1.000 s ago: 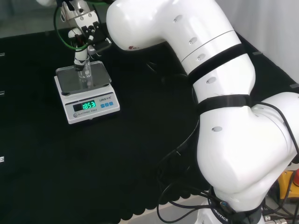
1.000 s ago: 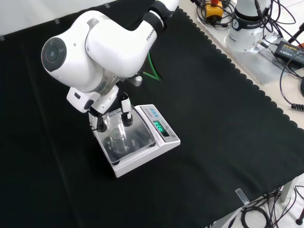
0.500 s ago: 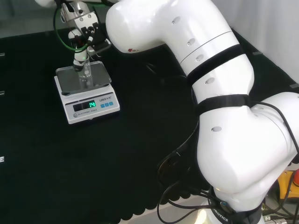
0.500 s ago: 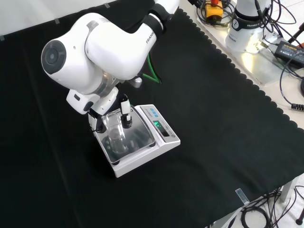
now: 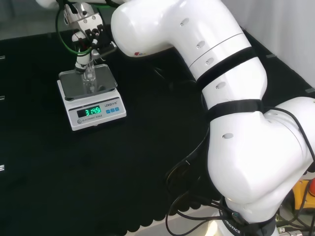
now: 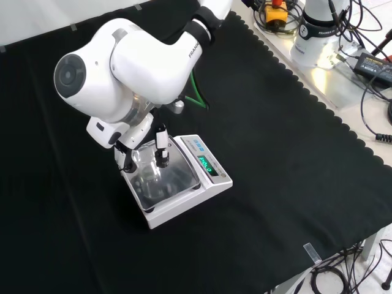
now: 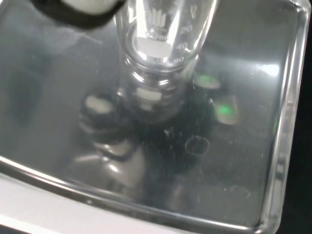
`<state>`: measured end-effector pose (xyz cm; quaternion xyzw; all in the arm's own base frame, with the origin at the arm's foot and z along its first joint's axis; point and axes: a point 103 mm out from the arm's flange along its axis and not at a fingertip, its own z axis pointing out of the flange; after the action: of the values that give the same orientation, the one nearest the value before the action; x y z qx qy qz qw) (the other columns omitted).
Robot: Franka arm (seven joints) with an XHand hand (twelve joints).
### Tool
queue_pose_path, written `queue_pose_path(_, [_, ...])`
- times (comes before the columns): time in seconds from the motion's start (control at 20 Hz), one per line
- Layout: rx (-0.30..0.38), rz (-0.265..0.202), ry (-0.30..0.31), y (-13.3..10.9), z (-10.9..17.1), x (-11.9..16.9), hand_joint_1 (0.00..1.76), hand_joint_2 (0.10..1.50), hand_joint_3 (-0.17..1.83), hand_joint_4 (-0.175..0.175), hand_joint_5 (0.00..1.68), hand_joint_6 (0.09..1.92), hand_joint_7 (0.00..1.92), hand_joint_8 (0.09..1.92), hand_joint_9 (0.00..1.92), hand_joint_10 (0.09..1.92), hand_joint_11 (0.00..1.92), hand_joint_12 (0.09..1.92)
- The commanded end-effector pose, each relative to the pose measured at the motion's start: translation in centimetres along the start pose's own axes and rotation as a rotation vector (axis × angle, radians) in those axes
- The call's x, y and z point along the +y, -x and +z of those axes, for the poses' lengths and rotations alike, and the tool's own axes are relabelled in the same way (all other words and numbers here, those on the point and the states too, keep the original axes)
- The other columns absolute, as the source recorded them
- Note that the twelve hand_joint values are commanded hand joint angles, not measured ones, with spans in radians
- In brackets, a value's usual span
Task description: Put the beaker on the electronic balance.
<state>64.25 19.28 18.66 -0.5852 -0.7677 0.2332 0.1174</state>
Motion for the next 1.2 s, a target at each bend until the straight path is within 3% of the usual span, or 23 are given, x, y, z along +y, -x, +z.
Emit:
queue_pose_path(0.05, [0.021, 0.005, -0.003, 0.2, -0.2, -0.1, 0.74, 0.95, -0.17, -0.134, 0.34, 0.86, 0.70, 0.97, 1.18, 0.44, 1.32, 0.78])
queue_pose_path(0.25, [0.016, 0.017, -0.012, 0.2, -0.2, -0.3, 0.66, 0.91, -0.17, -0.122, 0.29, 0.75, 0.59, 0.98, 1.00, 0.60, 1.18, 0.89])
queue_pose_path(0.6, [0.006, 0.013, -0.025, 0.2, -0.2, -0.3, 0.64, 0.91, -0.17, -0.120, 0.29, 0.70, 0.56, 0.96, 0.95, 0.64, 1.15, 0.91])
queue_pose_path(0.8, [-0.015, 0.033, -0.047, 0.5, -0.5, -0.6, 0.54, 0.84, -0.17, -0.115, 0.30, 0.68, 0.54, 0.96, 0.90, 0.66, 1.08, 0.95])
queue_pose_path(1.2, [-0.008, 0.075, -0.016, 2.3, -1.4, -2.3, 0.46, 0.78, -0.15, -0.101, 0.26, 0.57, 0.44, 0.96, 0.76, 0.75, 0.94, 1.07])
